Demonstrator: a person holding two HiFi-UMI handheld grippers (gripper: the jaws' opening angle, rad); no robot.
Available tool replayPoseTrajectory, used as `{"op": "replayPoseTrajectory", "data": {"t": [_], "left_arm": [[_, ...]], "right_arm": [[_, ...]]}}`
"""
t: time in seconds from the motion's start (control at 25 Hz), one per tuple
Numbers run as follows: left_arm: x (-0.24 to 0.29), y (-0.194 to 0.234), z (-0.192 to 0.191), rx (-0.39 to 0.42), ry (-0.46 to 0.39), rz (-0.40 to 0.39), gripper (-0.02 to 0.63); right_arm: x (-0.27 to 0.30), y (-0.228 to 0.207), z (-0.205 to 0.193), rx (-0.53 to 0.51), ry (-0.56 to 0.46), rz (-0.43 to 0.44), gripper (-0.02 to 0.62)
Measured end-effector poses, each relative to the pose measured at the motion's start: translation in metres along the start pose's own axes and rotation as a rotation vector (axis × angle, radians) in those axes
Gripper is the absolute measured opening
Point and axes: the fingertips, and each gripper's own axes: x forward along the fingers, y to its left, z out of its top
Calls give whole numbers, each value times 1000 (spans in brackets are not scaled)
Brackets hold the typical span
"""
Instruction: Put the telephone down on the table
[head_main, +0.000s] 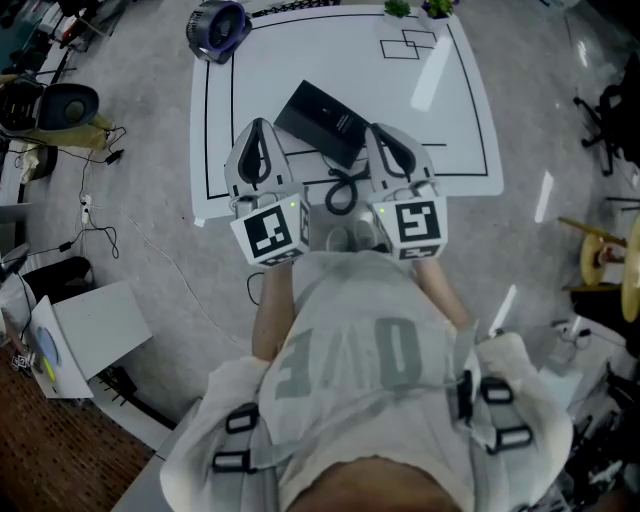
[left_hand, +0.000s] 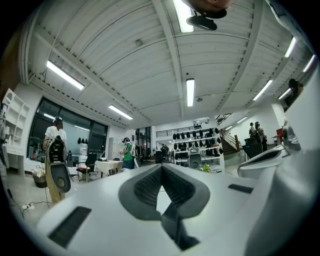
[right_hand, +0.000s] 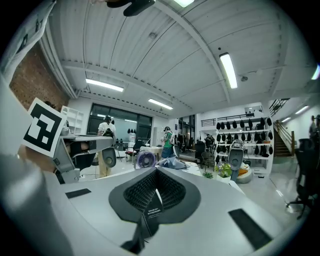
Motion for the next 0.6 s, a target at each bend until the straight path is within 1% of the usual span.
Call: {"op": "replayPoseTrajectory", "data": {"t": [0.2,0.44,0.6], "left_arm": [[0,-3,2,-21,-9,-11,6],[1,-2,0,-26,-11,-19,6],[0,0,-1,-33,-3,-11,6]], "right_arm": [[1,1,-2,-5,9,8,8],[2,-2,-3,8,1,-12,8],[1,-2,-3,9,10,-8,8]]}}
